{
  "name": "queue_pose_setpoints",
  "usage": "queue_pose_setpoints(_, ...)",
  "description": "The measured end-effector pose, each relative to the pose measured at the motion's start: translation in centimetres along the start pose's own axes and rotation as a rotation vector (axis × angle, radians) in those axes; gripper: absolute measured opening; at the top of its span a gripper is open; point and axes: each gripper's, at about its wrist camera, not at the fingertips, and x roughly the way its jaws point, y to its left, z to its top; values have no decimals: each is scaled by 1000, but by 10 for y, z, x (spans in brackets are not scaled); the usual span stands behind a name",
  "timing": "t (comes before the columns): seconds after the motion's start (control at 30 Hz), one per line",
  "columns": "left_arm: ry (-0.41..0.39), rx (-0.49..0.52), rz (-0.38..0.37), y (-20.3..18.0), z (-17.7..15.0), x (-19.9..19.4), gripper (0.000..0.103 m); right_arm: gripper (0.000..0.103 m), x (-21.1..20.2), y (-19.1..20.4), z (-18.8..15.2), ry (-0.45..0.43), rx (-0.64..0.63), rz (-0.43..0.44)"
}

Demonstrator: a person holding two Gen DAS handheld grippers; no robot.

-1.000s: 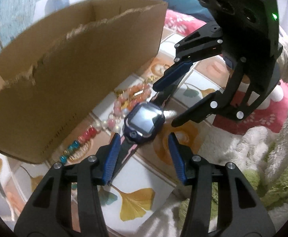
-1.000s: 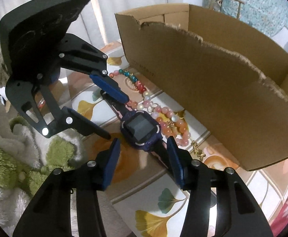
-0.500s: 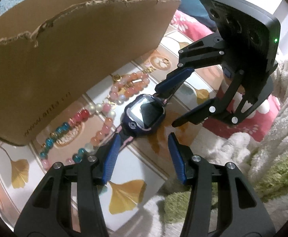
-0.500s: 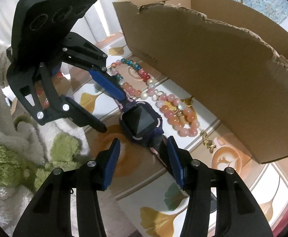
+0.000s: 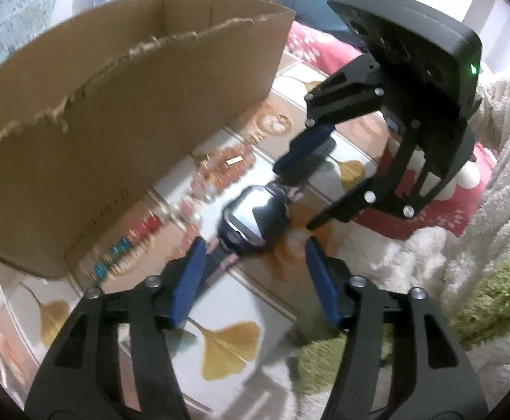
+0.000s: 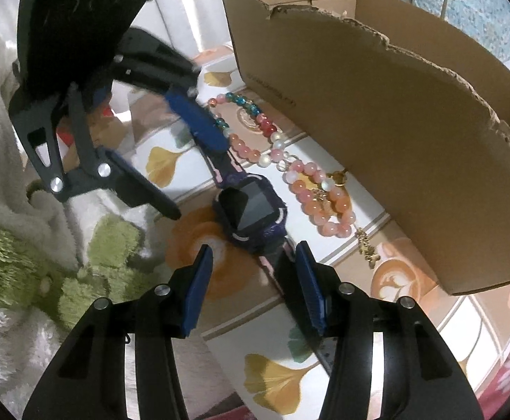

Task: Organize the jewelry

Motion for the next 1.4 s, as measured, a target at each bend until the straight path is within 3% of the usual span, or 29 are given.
queue_pose_setpoints(0.3,53,121,-15,4,8,14,57,48,7,4,-3,42,-68,-56)
queue_pose_setpoints(0.53,85,122,-50,3,6,20,50,39,5,2,-4,42,-69,-51)
queue_pose_setpoints(0.67,99,65,-129,3,0,15,47,39,3,2,-6,44,-72,-52)
queue_pose_setpoints(0.9,114,109,-63,0,-3,14,45,39,1,7,-4,61,-109,-52)
queue_pose_setpoints(1.07,147,219,-7,-10,-3,19,38,39,2,13,2,85,-156,-50)
queue_pose_setpoints(1.4,130,235,-44,-14,5,27,43,40,11,29,30,99,-193,-33)
